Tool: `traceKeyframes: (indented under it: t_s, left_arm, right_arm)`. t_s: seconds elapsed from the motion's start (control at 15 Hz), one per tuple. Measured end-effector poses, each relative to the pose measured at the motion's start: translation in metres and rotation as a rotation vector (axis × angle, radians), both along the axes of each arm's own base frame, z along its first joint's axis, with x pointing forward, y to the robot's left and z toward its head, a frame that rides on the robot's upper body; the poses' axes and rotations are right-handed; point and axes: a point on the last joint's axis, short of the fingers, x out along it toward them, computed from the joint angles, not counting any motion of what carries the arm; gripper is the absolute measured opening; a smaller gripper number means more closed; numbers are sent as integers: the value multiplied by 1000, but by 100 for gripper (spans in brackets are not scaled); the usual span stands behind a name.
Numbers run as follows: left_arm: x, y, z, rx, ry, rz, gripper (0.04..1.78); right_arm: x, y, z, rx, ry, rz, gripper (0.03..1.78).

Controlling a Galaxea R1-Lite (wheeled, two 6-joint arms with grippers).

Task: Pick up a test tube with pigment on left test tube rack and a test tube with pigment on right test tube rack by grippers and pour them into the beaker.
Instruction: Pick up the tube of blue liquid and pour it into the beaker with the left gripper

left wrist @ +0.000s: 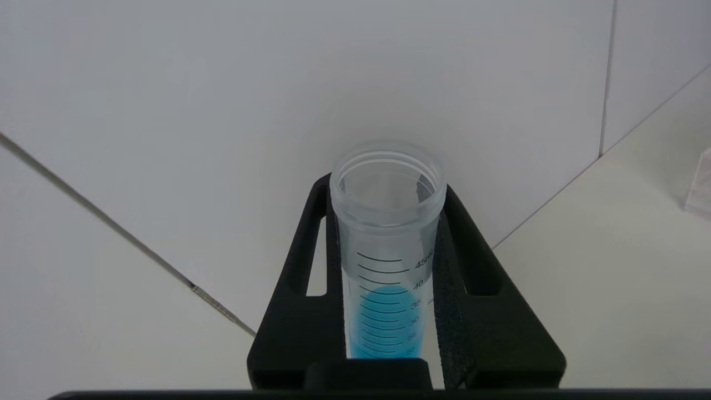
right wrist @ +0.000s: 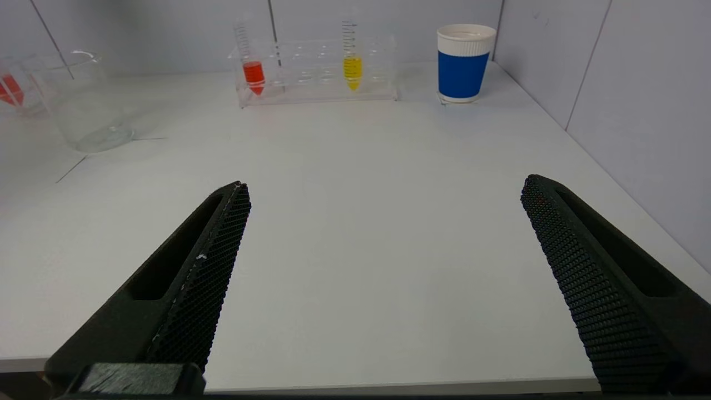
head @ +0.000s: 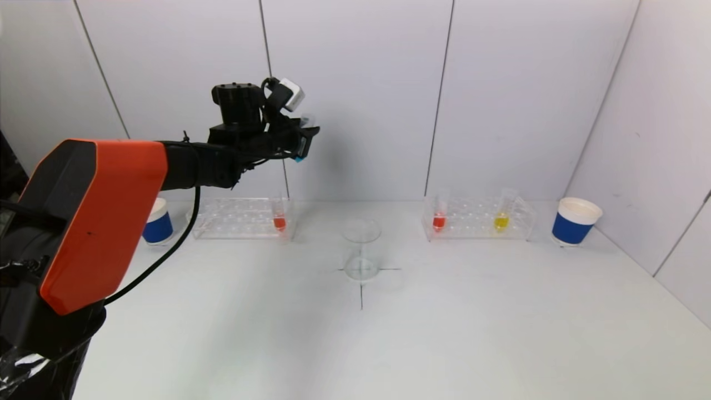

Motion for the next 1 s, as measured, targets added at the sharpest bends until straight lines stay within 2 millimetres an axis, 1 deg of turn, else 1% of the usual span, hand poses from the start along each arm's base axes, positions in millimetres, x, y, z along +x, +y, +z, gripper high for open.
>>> traceKeyframes:
  t_s: [0.2,0.33,0.53,0.67,0.87,1.0]
  left_arm:
    - [2,-4,-15,121,-33,-55,46]
    - [0,-10,-21,169,-47,-98,46]
    - [-7,-12,-24,233,-78,-210,46]
    - [-16,-18,-26,282,-119,-299,46]
    - [-24,-22,-26,297,-177,-339,46]
    - [-29,-29,-27,293,-221,-359,46]
  right_arm:
    - [0,0,0,0,0,0,177]
    - [0,0,0,0,0,0,177]
    - [0,0,0,0,0,0,177]
    - [0,0,0,0,0,0,177]
    - [0,0,0,0,0,0,177]
    - [0,0,0,0,0,0,177]
